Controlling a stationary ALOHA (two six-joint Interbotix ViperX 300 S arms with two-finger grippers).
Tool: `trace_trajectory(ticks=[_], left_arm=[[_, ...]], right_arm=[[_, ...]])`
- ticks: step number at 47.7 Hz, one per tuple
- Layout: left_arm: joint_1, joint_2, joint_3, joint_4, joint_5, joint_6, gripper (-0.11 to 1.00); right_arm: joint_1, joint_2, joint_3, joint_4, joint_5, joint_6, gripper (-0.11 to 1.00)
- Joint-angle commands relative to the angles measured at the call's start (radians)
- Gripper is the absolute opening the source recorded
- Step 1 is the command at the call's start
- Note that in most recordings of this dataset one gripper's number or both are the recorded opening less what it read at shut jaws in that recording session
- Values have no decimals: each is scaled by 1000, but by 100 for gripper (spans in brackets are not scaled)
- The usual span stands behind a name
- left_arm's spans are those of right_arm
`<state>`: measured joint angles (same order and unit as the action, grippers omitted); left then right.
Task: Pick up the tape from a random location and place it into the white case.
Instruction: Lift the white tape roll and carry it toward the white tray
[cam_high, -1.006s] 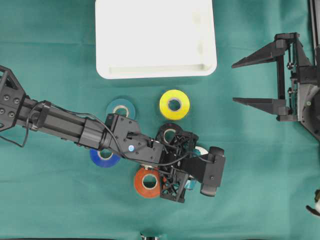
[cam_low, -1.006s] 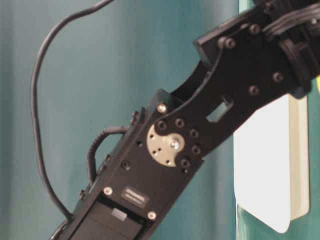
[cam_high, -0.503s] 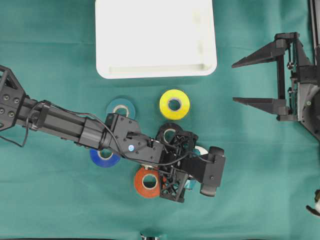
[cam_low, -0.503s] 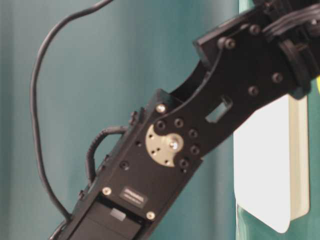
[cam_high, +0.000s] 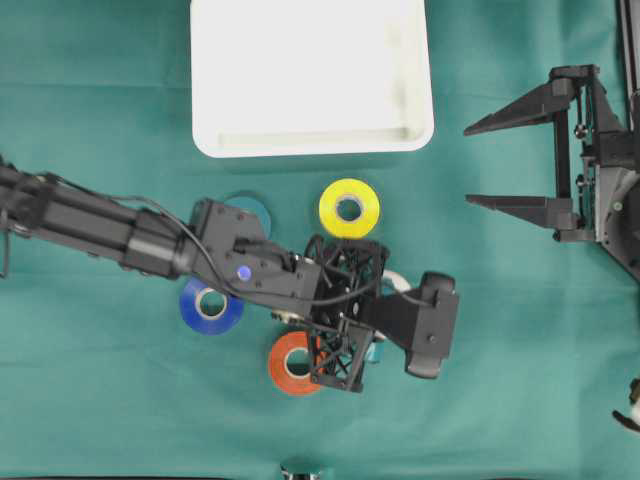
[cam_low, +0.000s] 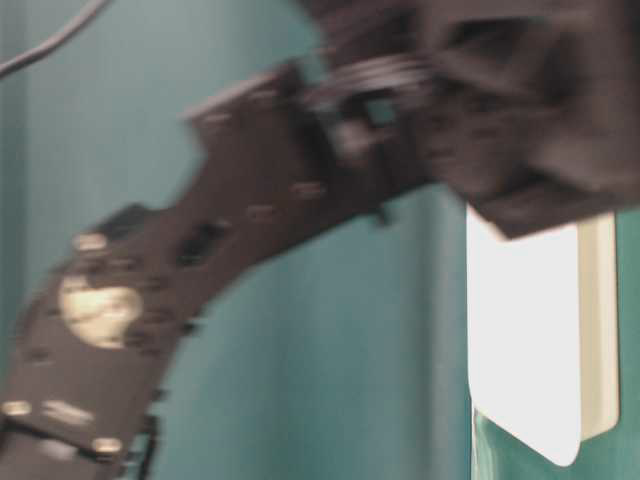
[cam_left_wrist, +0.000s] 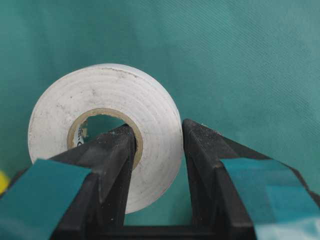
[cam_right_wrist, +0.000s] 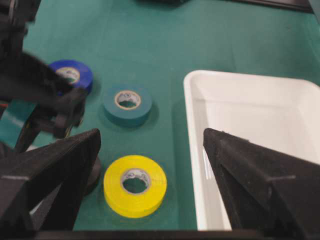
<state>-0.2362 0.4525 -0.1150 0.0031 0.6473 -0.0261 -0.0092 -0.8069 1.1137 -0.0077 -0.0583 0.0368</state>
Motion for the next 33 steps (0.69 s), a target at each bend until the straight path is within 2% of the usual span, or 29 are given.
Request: trace_trajectory(ticks=[1, 17, 33], left_arm=[[8, -80, -34, 6, 18, 3, 27], [15, -229, -43, 6, 72, 34, 27], [14, -275, -74, 6, 135, 34, 27]], right_arm=[[0, 0, -28, -2, -5, 2, 92], [-2, -2, -29, -2, -2, 2, 92], [0, -3, -32, -2, 9, 2, 92]])
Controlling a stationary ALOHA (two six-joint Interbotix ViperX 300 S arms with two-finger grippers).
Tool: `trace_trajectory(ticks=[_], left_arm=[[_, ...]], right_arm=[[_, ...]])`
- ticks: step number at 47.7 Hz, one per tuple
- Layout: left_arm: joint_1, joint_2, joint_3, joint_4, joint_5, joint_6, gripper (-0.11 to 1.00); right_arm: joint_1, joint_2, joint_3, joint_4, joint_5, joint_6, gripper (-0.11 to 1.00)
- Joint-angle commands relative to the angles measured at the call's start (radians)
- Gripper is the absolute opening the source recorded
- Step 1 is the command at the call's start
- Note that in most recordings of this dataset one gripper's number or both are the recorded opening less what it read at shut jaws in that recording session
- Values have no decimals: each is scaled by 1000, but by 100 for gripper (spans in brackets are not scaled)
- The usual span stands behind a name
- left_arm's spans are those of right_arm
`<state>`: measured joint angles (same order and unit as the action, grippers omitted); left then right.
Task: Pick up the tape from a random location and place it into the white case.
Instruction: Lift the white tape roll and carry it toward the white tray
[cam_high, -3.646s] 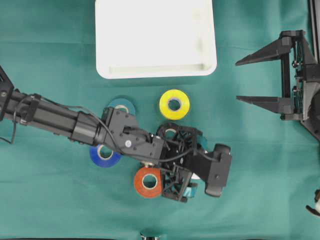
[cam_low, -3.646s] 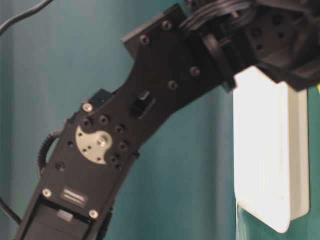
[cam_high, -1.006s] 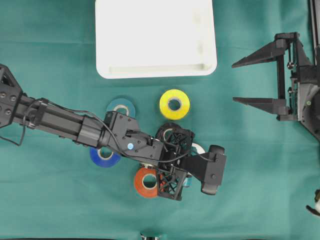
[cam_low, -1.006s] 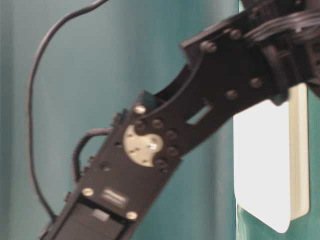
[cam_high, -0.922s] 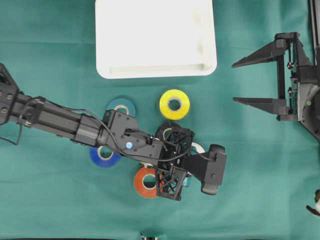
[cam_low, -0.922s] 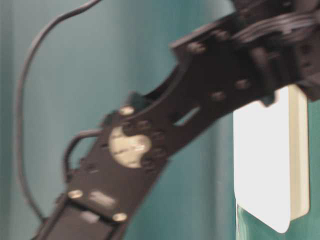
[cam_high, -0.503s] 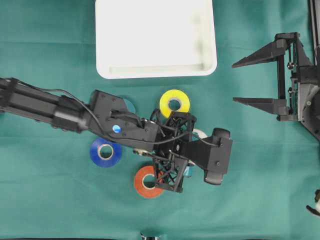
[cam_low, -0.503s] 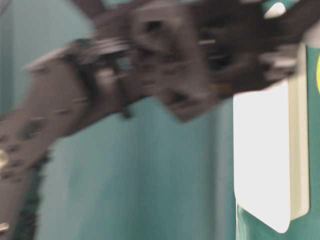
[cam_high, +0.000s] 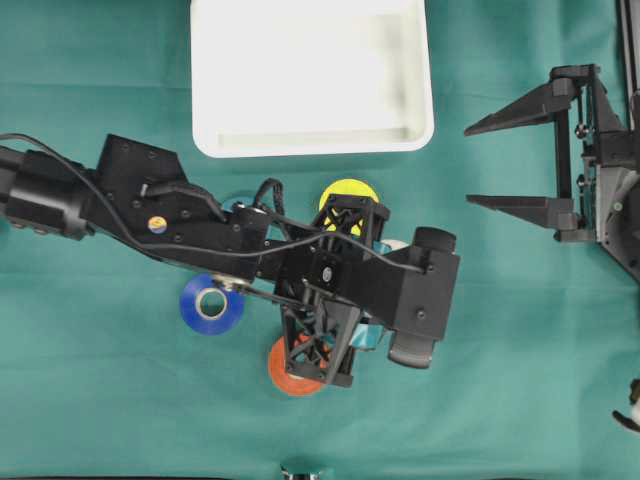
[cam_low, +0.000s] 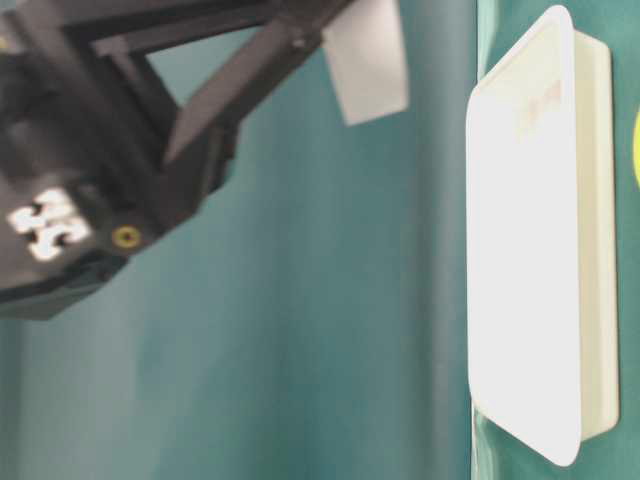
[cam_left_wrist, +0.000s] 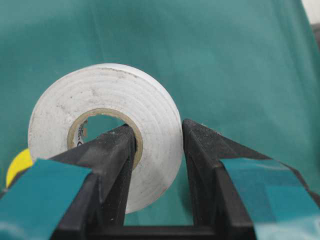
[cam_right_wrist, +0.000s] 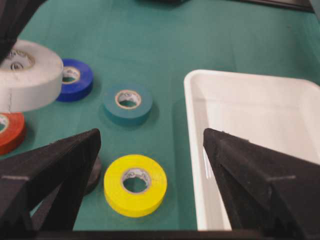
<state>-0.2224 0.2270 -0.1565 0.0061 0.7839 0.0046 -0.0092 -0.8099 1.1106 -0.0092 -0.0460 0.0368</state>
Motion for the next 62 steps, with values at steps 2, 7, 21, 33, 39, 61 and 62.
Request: trace_trajectory(ticks=[2, 7, 21, 33, 39, 61, 62], left_arm=[[0, -51, -32, 5, -2, 3, 27], [0, -51, -32, 5, -2, 3, 27], [0, -51, -32, 3, -2, 3, 27], [0, -52, -28, 3, -2, 2, 27], [0, -55, -21, 5, -2, 2, 27], [100, -84, 26, 5, 9, 2, 27], [110, -86, 29, 5, 9, 2, 27]], right_arm=[[-2, 0, -29, 0, -3, 2, 92], [0, 0, -29, 0, 2, 2, 92], [0, 0, -29, 0, 5, 2, 92], [0, 0, -29, 0, 9, 2, 92], [0, 0, -29, 0, 9, 2, 92], [0, -2, -34, 0, 12, 2, 92], [0, -2, -34, 0, 14, 2, 92]])
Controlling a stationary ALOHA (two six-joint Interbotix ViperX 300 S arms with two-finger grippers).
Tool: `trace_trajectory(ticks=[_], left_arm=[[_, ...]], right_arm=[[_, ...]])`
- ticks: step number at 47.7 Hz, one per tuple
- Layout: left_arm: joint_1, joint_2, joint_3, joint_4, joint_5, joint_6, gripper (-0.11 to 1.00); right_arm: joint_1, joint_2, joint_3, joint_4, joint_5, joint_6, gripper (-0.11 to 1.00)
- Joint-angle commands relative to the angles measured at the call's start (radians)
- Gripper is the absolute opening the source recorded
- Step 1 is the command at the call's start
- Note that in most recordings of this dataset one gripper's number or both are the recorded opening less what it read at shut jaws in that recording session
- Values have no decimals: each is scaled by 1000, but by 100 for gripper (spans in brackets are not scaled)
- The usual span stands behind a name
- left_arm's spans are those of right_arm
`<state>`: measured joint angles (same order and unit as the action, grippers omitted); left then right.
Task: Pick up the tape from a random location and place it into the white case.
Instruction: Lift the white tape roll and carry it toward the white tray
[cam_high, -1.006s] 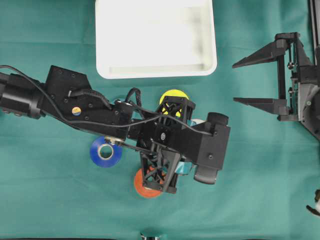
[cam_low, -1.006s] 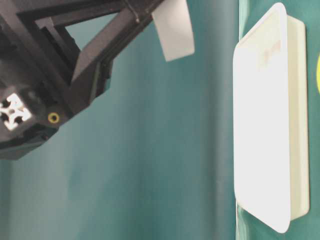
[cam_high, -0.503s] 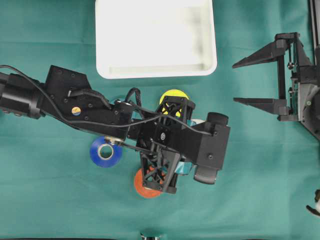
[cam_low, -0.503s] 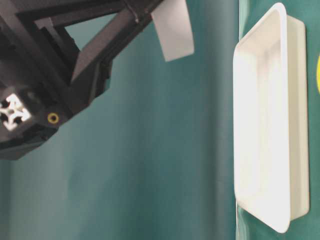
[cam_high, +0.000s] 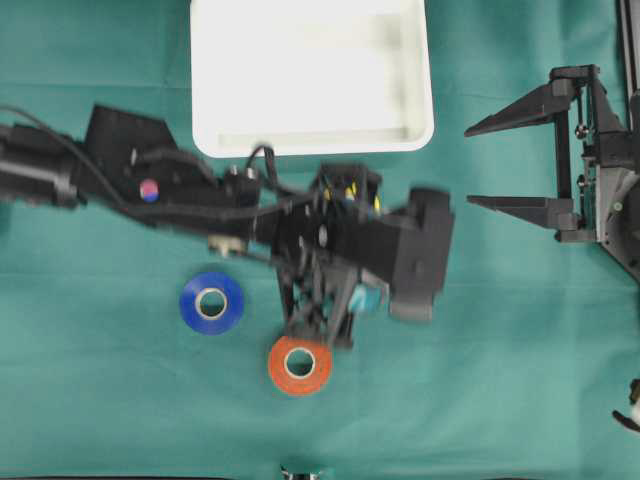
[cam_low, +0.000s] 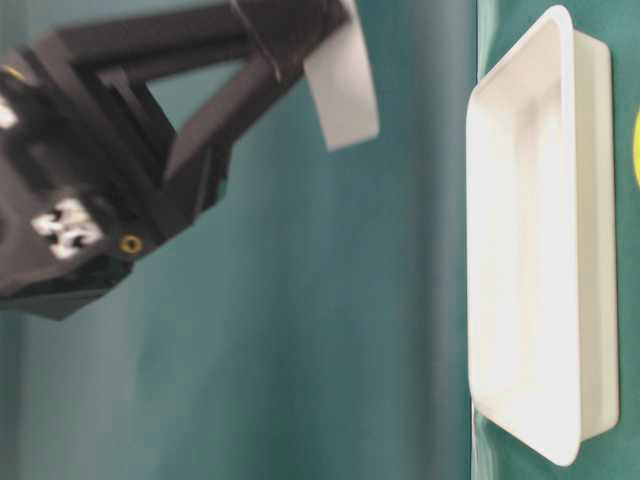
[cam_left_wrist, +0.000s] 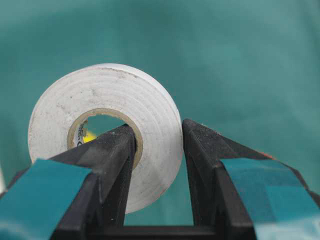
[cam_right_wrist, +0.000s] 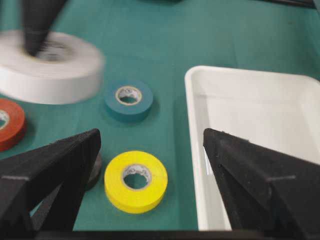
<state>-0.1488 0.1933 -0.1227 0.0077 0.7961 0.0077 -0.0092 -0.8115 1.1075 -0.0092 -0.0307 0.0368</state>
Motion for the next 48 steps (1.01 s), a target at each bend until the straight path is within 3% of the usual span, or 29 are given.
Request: trace_trajectory(ticks=[1, 35, 48], left_arm=[[46, -55, 0, 3, -3, 0, 27], [394, -133, 123, 3, -2, 9, 27], [479, -158, 160, 2, -2, 9, 27]], right_arm=[[0, 0, -32, 0, 0, 2, 92], [0, 0, -44, 0, 32, 0, 92], [-2, 0, -43, 0, 38, -5, 92]])
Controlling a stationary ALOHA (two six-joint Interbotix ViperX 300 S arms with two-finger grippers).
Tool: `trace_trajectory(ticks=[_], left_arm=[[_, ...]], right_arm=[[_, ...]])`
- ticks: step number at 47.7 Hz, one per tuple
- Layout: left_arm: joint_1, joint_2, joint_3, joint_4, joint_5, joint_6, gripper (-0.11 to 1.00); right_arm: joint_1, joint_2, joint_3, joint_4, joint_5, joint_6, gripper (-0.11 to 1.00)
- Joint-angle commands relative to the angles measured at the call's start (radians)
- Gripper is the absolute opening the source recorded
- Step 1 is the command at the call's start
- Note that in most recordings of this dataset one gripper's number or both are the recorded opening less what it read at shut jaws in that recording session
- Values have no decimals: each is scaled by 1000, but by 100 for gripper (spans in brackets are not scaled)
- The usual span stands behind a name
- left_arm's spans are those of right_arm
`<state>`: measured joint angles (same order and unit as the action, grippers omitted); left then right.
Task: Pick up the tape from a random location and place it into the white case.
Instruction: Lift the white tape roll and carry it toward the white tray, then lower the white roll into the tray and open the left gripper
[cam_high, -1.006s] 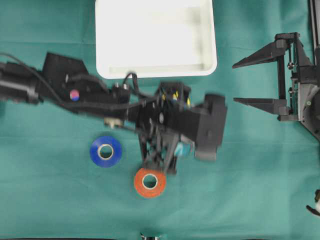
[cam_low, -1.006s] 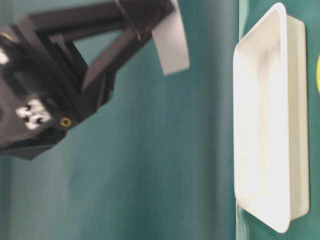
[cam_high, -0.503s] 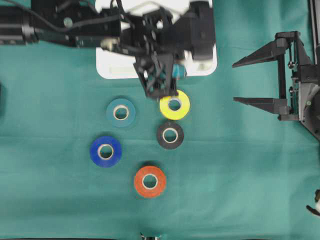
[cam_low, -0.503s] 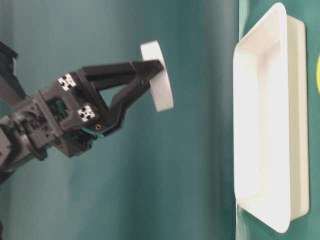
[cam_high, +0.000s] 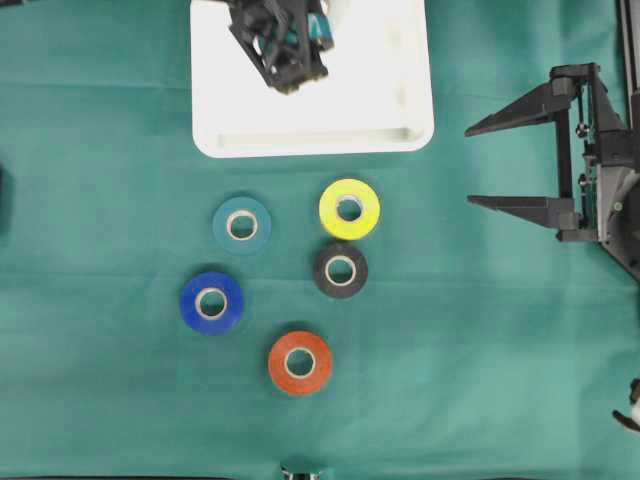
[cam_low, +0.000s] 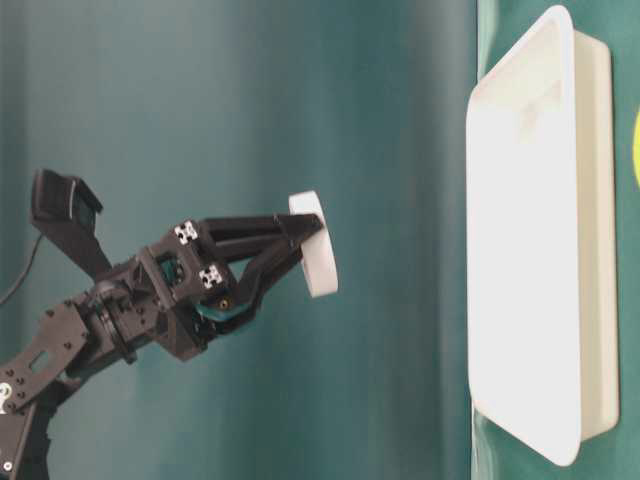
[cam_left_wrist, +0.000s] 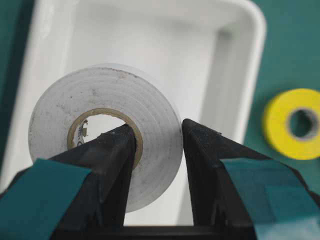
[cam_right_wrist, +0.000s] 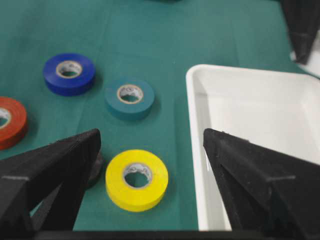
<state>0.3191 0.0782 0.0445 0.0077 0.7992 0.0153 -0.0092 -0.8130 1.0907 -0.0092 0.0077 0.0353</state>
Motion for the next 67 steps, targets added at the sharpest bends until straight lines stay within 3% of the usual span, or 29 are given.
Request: trace_trajectory(ticks=[1, 45, 67], left_arm=[[12, -44, -5, 3, -5, 2, 27], [17, -41, 8, 2, -9, 2, 27], [17, 52, 137, -2, -199, 0, 27]], right_arm=[[0, 2, -26, 0, 2, -3, 92], [-2, 2, -26, 0, 3, -3, 92], [0, 3, -25, 0, 3, -6, 92]])
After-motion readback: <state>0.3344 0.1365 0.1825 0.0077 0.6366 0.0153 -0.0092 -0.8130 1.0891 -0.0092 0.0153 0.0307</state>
